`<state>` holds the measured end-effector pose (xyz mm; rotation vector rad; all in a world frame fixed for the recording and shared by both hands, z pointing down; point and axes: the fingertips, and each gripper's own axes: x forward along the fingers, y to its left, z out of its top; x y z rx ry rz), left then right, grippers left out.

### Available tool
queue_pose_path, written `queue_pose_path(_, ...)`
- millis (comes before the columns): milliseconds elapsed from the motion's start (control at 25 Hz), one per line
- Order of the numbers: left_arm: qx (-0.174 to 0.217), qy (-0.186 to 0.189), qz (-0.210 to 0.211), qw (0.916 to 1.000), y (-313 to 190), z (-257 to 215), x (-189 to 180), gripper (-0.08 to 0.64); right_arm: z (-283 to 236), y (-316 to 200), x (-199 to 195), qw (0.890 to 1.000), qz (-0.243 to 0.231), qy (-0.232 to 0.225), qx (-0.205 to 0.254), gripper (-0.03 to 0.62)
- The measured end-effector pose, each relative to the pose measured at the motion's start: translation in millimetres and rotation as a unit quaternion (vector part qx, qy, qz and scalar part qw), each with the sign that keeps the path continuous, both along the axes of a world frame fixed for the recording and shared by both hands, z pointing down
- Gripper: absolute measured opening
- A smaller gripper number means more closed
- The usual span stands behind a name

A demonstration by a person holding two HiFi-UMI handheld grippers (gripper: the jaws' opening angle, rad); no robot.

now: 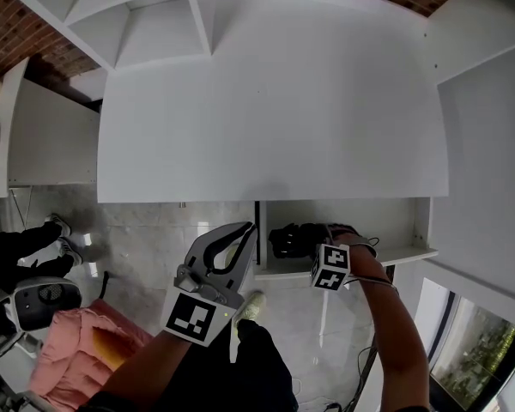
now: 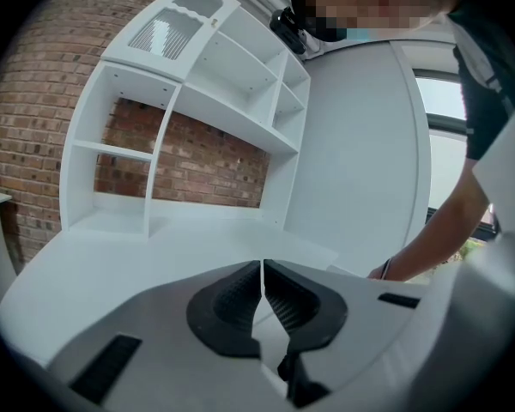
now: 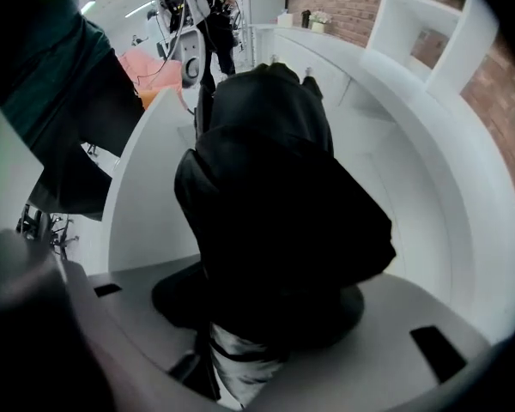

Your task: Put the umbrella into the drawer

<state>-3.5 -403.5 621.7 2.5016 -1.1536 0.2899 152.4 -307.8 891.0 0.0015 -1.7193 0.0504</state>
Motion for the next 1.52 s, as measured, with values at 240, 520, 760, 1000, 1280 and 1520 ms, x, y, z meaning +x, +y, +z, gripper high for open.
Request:
queue_pose_path(240,-0.001,-0.003,-0.007,1.0,-2,2,-8,0.015,23,6,10,0.999,-0.035,0.041,-0.01,0.213)
queue_pose_path(520,-0.003,-0.008,-0.005,0.9999,-1,3,-10,0.015,25,9,8,0.998,-0.034,0.042,-0.028,0.23)
queue_pose_path(760,-0.002,-0.006,-0.004,1.0,0,-3,-7,0.015,0,3,8,1.0,-0.009,0.028,-0.01,0.225)
queue_pose_path(1000,0.001,-0.009,0.005,1.0,8,-13,-3,0.015,-49,-11,-3,0.996,0.073,-0.031,0.043,0.117)
queue_pose_path(1280,-0.006,-0.008,0.0,0.9999,18,-31,-6,0.015,-117,-29,-4,0.963,0.22,-0.112,0.109,0.012)
queue_pose_path(1520,-0.014,-0.007,-0.011,0.9998,24,-55,-5,0.015,-198,-34,-2,0.905,0.341,-0.202,0.156,0.008)
